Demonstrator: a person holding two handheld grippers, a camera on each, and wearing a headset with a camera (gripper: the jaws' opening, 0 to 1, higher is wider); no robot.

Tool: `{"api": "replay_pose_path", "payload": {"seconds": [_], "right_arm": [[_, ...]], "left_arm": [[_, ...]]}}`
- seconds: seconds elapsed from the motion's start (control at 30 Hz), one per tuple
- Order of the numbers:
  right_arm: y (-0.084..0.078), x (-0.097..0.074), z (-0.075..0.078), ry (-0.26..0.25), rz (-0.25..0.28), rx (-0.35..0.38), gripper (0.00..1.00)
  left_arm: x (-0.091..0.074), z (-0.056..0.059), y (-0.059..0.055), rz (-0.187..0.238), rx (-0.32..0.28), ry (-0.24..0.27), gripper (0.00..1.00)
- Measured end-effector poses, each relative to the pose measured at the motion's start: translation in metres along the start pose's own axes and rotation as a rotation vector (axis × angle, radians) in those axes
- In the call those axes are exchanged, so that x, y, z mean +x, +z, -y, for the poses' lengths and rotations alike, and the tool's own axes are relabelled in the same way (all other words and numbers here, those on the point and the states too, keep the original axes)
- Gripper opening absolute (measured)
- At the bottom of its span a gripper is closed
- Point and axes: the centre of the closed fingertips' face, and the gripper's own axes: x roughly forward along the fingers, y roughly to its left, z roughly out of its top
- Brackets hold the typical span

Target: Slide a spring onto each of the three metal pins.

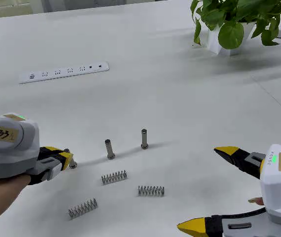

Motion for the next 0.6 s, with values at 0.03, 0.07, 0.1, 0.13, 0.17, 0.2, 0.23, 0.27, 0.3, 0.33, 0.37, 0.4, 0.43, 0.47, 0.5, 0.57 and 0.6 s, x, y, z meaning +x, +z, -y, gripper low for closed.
{"api": "replay_pose_path", "payload": {"seconds": [0.03,0.07,0.1,0.13,0.17,0.2,0.23,0.27,0.3,0.33,0.37,0.4,0.43,0.47,0.5,0.57,0.6], "right_arm": [[0.0001,0.0000,-0.0001,0.000,0.000,-0.001,0.98],[0.0000,0.0000,-0.0001,0.000,0.000,-0.001,0.98],[-0.0001,0.0000,-0.0001,0.000,-0.001,-0.001,0.98],[-0.0001,0.0000,-0.0001,0.000,-0.001,-0.001,0.98],[0.0001,-0.0001,-0.0001,0.000,-0.001,-0.001,0.98],[0.0001,-0.0001,-0.0002,0.000,-0.001,-0.001,0.98],[0.0001,-0.0001,-0.0003,0.001,-0.002,-0.001,0.98],[0.0000,-0.0001,-0.0004,0.002,-0.003,-0.001,0.98],[-0.0002,0.0000,-0.0005,0.002,-0.004,-0.003,0.98],[-0.0002,0.0000,-0.0006,0.003,-0.005,-0.005,0.98],[-0.0002,0.0001,-0.0007,0.003,-0.005,-0.005,0.98],[-0.0001,0.0002,-0.0009,0.004,-0.005,-0.006,0.98],[0.0000,0.0001,-0.0008,0.003,-0.006,-0.006,0.98],[-0.0001,0.0001,-0.0005,0.002,-0.006,-0.007,0.98],[-0.0001,0.0000,-0.0005,0.002,-0.007,-0.006,0.98],[-0.0001,0.0000,-0.0008,0.003,-0.007,-0.004,0.98],[-0.0003,0.0001,-0.0008,0.003,-0.008,-0.006,0.98]], "left_arm": [[-0.0001,0.0000,-0.0001,0.001,0.001,0.001,0.08],[-0.0001,-0.0001,-0.0001,0.004,-0.001,0.001,0.08],[-0.0003,-0.0004,-0.0002,0.005,-0.002,0.002,0.08],[-0.0005,-0.0006,-0.0003,0.007,0.000,0.003,0.08],[-0.0007,-0.0009,-0.0006,0.006,0.002,0.005,0.08],[-0.0006,-0.0012,-0.0005,0.007,0.009,0.006,0.08],[-0.0005,-0.0007,-0.0007,0.005,0.014,0.003,0.08],[-0.0003,-0.0003,-0.0008,0.004,0.018,0.001,0.08],[-0.0002,-0.0004,-0.0005,0.005,0.025,0.002,0.08],[0.0000,-0.0007,-0.0006,0.002,0.028,0.003,0.08],[0.0001,-0.0008,-0.0005,0.002,0.028,0.003,0.08],[0.0004,-0.0008,-0.0002,0.003,0.025,0.001,0.08],[0.0004,-0.0010,-0.0001,0.004,0.024,0.001,0.08],[0.0004,-0.0012,-0.0001,0.004,0.026,0.002,0.08],[0.0005,-0.0011,-0.0003,0.004,0.028,0.001,0.08],[0.0005,-0.0006,-0.0011,0.001,0.039,-0.001,0.08],[0.0006,-0.0006,-0.0010,0.002,0.041,-0.001,0.08]]}}
